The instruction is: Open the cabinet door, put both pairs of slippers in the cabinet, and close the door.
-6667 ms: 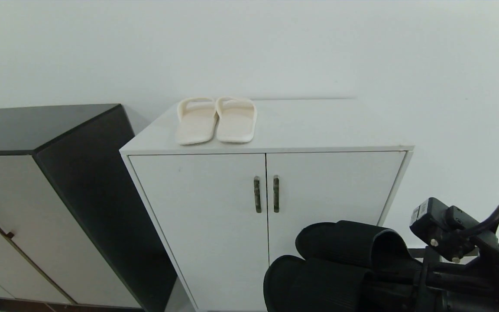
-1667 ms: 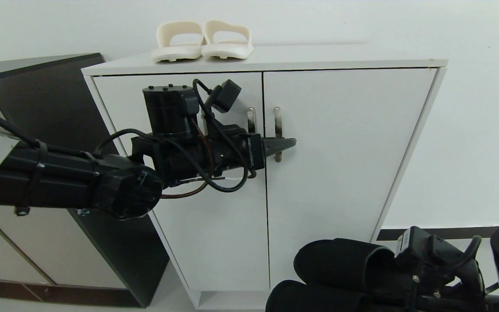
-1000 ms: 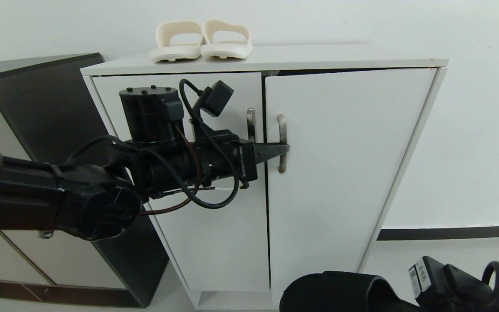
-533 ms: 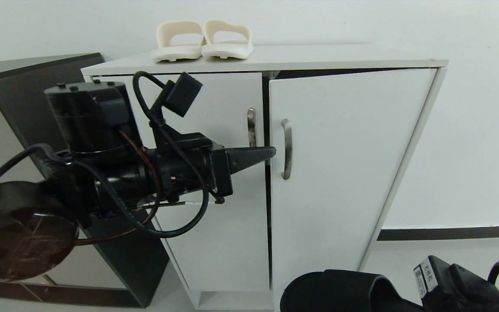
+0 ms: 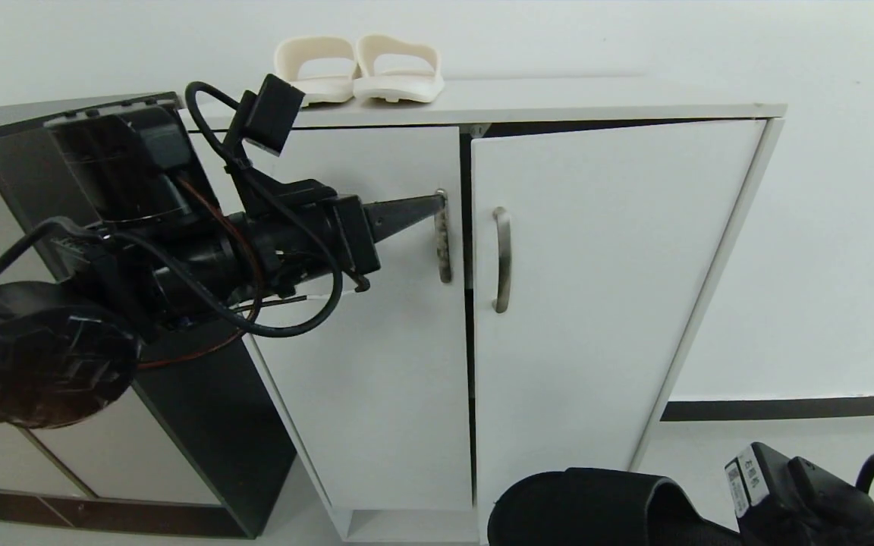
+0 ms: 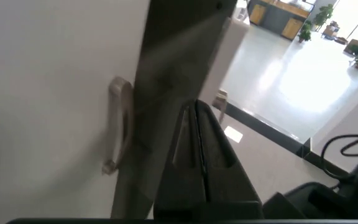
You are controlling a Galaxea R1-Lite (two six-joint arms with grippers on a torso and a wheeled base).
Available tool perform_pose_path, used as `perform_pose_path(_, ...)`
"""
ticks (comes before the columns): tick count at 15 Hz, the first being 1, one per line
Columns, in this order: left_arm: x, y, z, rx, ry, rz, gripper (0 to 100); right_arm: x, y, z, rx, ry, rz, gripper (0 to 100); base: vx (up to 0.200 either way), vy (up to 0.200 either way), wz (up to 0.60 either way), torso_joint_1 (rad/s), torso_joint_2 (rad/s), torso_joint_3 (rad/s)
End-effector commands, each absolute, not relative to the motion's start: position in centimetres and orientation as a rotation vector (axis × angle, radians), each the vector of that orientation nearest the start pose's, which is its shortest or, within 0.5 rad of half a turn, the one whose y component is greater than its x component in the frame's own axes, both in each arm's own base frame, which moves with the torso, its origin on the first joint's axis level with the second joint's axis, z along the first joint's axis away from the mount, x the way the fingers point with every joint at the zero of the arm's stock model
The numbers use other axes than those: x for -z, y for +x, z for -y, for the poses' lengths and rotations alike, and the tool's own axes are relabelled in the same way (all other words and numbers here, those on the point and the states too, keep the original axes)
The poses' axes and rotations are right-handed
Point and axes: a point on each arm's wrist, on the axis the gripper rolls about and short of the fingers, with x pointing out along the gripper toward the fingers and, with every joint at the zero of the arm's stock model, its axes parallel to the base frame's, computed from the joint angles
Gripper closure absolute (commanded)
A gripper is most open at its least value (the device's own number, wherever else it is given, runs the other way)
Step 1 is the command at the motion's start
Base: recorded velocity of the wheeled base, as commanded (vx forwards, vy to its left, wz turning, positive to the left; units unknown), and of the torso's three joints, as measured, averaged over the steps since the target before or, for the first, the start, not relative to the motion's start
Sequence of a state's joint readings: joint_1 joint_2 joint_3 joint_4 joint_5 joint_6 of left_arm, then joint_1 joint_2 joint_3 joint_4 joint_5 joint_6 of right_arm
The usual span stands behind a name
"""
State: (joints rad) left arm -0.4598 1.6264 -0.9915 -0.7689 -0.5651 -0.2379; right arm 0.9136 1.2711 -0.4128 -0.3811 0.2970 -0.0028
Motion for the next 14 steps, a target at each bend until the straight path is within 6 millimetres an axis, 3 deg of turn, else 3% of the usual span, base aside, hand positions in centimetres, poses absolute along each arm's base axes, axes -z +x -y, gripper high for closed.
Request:
perform_pose_path(1,-26.0,28.6,15.5,1.031,-0.214,-0.006,100,-15.7,10.0,-14.0,-1.188,-0.157,-0.481,100,0.000,0.000,0.00,0.000,0.00,0.000)
perform_pose_path(6,-26.3,30.6,16.8,1.040,-0.215,0.010,100,-15.6,10.0,-14.1,-1.188,-0.158,-0.486,100,0.000,0.000,0.00,0.000,0.00,0.000)
perform_pose_path(14,-25.6,30.5,18.7,1.085,-0.218,-0.009,100,-15.4,9.9,-14.1,-1.188,-0.172,-0.524,100,0.000,0.000,0.00,0.000,0.00,0.000)
